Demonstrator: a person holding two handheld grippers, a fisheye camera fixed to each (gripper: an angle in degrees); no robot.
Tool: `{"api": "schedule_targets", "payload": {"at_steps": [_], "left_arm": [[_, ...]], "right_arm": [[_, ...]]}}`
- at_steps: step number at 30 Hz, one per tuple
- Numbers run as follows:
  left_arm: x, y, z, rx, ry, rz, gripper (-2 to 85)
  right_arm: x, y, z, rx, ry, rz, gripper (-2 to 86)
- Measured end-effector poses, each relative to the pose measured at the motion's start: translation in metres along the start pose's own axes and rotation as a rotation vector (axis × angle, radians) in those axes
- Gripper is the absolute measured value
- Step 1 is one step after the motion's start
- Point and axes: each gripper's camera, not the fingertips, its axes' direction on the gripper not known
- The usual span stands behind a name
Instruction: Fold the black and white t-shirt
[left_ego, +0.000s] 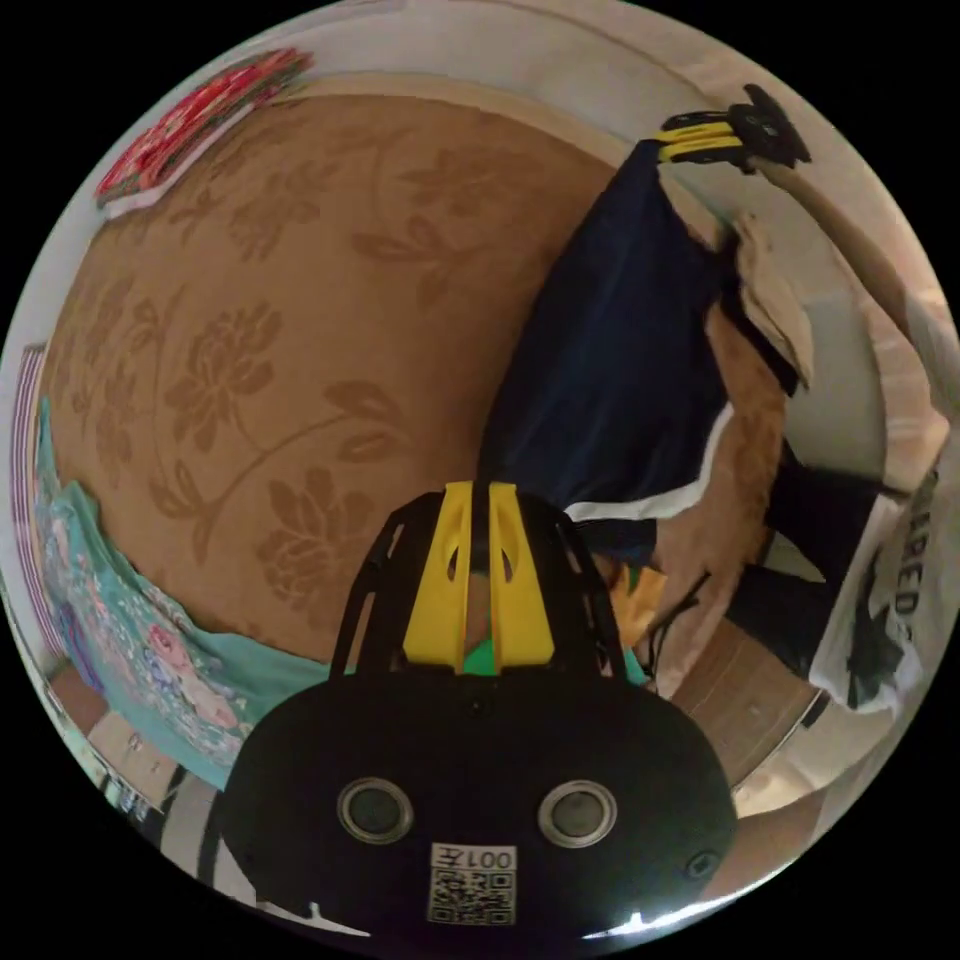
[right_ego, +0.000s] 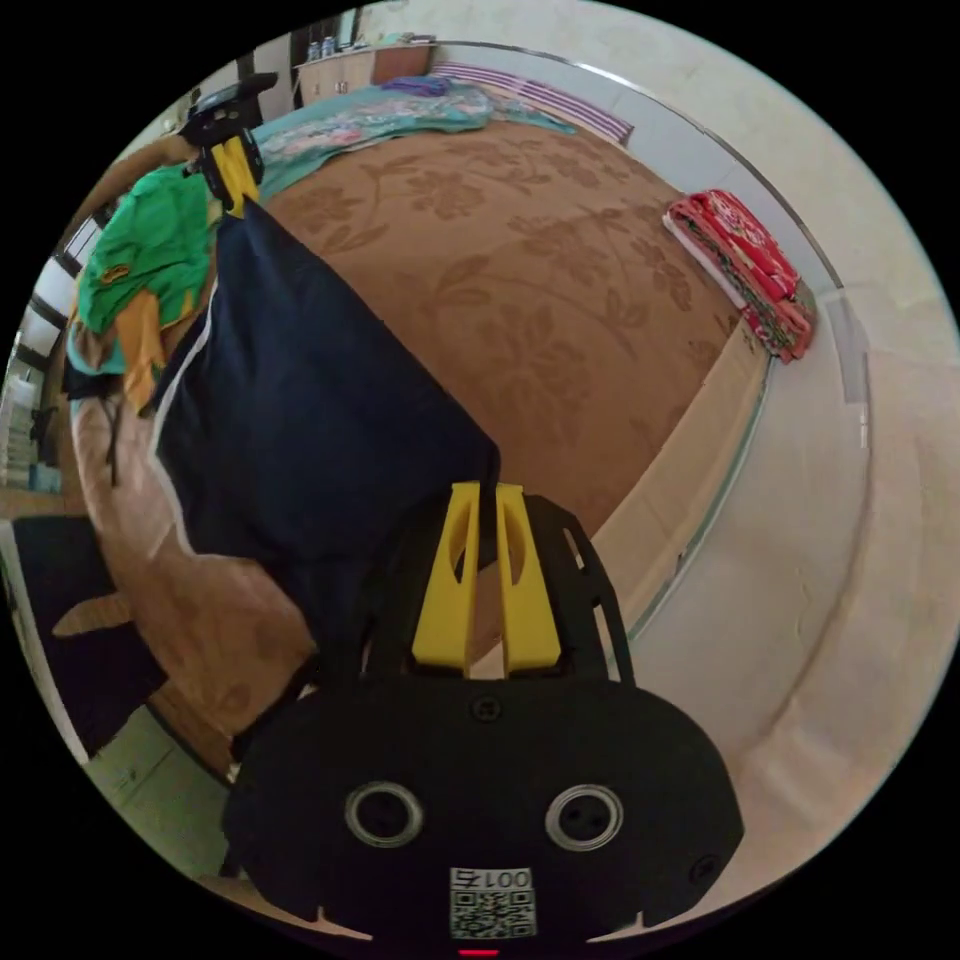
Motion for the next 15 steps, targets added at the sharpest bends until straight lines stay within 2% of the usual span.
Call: {"api": "schedule_targets", "payload": {"at_steps": [3,5,7,9,11,14,15], "left_arm": [[-0.055,-0.028,0.038,-0.092,-0.136,-0.224,-0.4],[-0.085,-0.025,0.055,-0.146,-0.352,-0.437,-0.9],[-0.093,-0.006,0.06,-0.075,-0.388,-0.531,-0.9],[-0.092,0.024,0.061,0.064,-0.258,-0.587,-1.0],[-0.076,0.069,0.074,0.227,0.059,-0.583,-1.0],[-0.038,0.113,0.11,0.298,0.404,-0.57,-0.4],[-0.029,0.119,0.119,0.296,0.448,-0.574,0.0]], "right_arm": [[0.043,-0.032,0.06,-0.064,0.104,0.135,1.8],[0.062,-0.035,0.088,-0.126,0.212,0.198,1.7],[0.076,-0.025,0.099,-0.126,0.215,0.248,2.0],[0.076,0.003,0.093,-0.044,0.091,0.246,3.7],[0.066,0.034,0.083,0.015,0.044,0.266,6.3],[0.046,0.087,0.078,0.02,-0.095,0.324,12.2],[0.039,0.107,0.082,0.001,-0.172,0.354,13.3]]}}
